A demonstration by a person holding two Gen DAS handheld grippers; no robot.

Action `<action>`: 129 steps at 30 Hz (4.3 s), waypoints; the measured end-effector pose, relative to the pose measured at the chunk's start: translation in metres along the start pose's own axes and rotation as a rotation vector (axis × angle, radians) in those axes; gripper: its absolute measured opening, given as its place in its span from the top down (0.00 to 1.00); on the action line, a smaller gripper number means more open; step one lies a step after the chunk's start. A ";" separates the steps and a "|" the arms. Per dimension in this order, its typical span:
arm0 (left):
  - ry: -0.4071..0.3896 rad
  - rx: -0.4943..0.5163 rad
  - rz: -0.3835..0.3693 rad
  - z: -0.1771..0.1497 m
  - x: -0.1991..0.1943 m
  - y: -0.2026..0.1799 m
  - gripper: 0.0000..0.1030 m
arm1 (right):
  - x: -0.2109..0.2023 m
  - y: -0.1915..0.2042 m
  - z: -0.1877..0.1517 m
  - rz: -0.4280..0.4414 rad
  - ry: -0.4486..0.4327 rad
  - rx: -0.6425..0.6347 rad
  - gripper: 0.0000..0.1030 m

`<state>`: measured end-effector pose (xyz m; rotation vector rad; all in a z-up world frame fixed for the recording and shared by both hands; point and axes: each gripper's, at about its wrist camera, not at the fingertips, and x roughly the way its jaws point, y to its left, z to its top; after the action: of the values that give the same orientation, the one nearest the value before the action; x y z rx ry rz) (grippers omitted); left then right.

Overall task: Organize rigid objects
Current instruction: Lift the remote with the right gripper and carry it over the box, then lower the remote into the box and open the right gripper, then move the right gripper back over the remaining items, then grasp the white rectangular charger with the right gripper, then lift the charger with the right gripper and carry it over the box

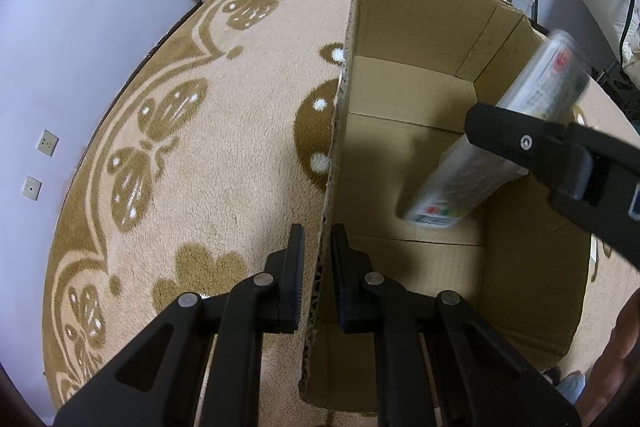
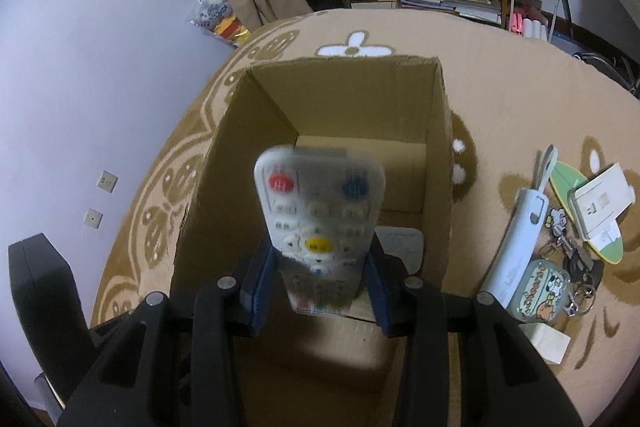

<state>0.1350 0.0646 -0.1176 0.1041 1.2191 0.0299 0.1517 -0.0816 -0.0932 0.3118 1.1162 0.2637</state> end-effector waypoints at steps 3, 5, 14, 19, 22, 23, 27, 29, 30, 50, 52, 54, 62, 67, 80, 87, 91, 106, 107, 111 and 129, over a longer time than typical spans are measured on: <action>-0.005 0.003 0.004 0.000 -0.001 0.001 0.87 | -0.002 -0.001 -0.002 0.006 -0.015 -0.005 0.57; -0.002 0.000 0.002 0.000 -0.001 0.002 0.87 | -0.004 -0.001 0.000 0.011 -0.022 -0.001 0.57; -0.003 0.009 0.012 -0.002 0.000 0.000 0.87 | -0.027 0.001 0.007 0.003 -0.076 -0.021 0.57; -0.004 0.008 0.011 -0.002 0.000 -0.001 0.87 | -0.043 -0.002 0.009 0.016 -0.115 -0.012 0.43; -0.004 0.008 0.010 -0.002 0.000 -0.001 0.87 | -0.052 -0.003 0.010 0.011 -0.115 -0.027 0.30; -0.004 0.006 0.009 -0.002 0.000 0.000 0.87 | -0.055 -0.004 0.010 0.006 -0.117 -0.029 0.25; -0.003 0.004 0.005 -0.003 0.000 0.000 0.87 | -0.068 -0.014 0.008 -0.024 -0.134 -0.040 0.04; -0.002 0.002 0.005 -0.003 -0.001 0.000 0.87 | -0.077 -0.022 0.006 -0.057 -0.148 -0.054 0.01; -0.001 0.002 0.005 -0.003 -0.001 0.000 0.87 | -0.081 -0.029 0.003 -0.072 -0.150 -0.053 0.00; -0.001 0.002 0.005 -0.003 -0.001 0.001 0.87 | -0.066 -0.112 -0.048 -0.181 -0.065 0.054 0.00; -0.001 0.003 0.006 -0.002 -0.001 0.000 0.87 | -0.061 -0.116 -0.051 -0.191 -0.053 0.059 0.00; -0.001 0.003 0.006 -0.003 -0.001 0.000 0.87 | -0.056 -0.118 -0.055 -0.199 -0.044 0.060 0.00; -0.002 0.005 0.007 -0.002 -0.002 0.002 0.87 | -0.039 -0.130 -0.067 -0.228 -0.010 0.092 0.00; -0.002 0.006 0.009 -0.002 -0.002 0.001 0.87 | -0.029 -0.139 -0.074 -0.227 0.009 0.114 0.08; -0.002 0.006 0.009 -0.002 -0.002 0.001 0.87 | -0.015 -0.161 -0.087 -0.205 0.033 0.217 0.36; -0.002 0.006 0.009 -0.002 -0.002 0.001 0.87 | -0.016 -0.160 -0.089 -0.217 0.023 0.223 0.44; -0.002 0.005 0.009 -0.002 -0.002 0.001 0.87 | -0.018 -0.155 -0.089 -0.240 0.000 0.212 0.44; -0.004 0.011 0.013 -0.002 -0.002 0.001 0.87 | -0.042 -0.144 -0.081 -0.240 -0.076 0.186 0.44; -0.004 0.011 0.013 -0.002 -0.003 0.002 0.87 | -0.043 -0.143 -0.081 -0.239 -0.077 0.184 0.44; -0.004 0.012 0.014 -0.002 -0.003 0.001 0.87 | -0.044 -0.139 -0.076 -0.235 -0.083 0.177 0.44; -0.004 0.012 0.014 -0.002 -0.003 0.001 0.87 | -0.069 -0.082 -0.014 -0.142 -0.174 0.069 0.44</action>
<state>0.1319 0.0654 -0.1155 0.1230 1.2147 0.0350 0.1142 -0.1810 -0.0717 0.3087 0.9717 0.0710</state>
